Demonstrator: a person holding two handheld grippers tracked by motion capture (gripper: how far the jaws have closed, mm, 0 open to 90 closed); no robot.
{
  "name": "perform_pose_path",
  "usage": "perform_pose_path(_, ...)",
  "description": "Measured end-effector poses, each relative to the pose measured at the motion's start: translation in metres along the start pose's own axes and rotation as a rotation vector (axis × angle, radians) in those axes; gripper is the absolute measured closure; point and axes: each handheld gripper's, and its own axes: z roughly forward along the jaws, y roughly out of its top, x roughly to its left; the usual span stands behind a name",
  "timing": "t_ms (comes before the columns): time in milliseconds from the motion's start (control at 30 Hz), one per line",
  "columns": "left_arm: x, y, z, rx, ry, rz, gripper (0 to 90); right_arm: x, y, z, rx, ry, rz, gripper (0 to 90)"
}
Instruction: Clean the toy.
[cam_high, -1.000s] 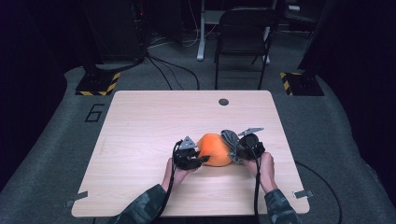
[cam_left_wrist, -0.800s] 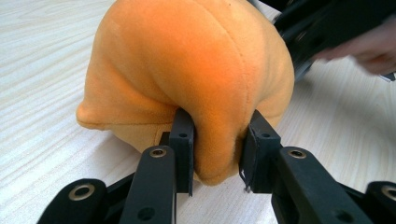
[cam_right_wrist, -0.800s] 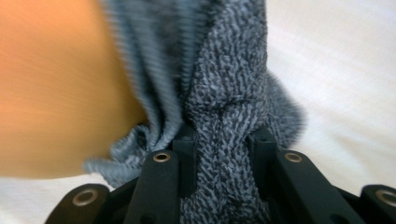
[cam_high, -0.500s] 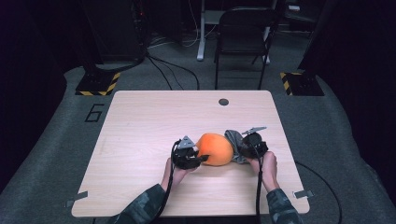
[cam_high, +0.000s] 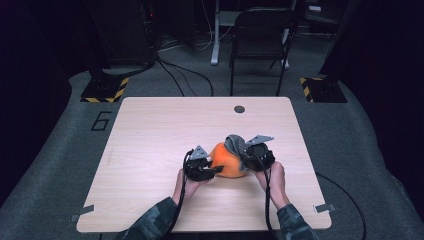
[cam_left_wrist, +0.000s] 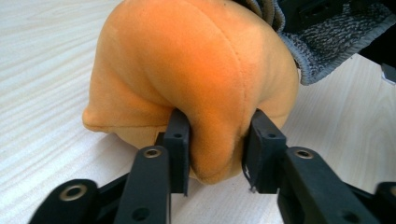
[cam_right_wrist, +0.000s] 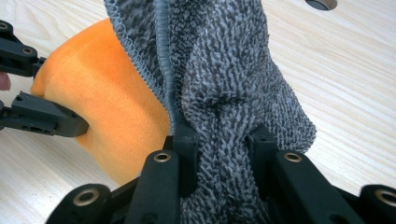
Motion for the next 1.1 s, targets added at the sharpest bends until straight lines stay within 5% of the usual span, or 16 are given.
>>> perform_pose_path(167, 0.002, -0.001, -0.001, -0.029, 0.006, 0.038, 44.3, -0.002, -0.001, 0.002, 0.002, -0.005, 0.004, 71.4)
perform_pose_path(467, 0.002, -0.004, 0.0, -0.004, 0.076, 0.331, 19.8, -0.008, 0.0, 0.005, 0.007, 0.001, 0.012, 71.4)
perform_pose_path(933, 0.006, -0.011, 0.012, 0.013, 0.114, 0.462, 14.5, -0.011, -0.001, 0.008, 0.007, 0.007, 0.024, 71.4)
perform_pose_path(1100, 0.007, -0.012, 0.018, 0.024, 0.12, 0.479, 14.4, -0.013, -0.001, 0.009, 0.011, 0.008, 0.026, 71.4)
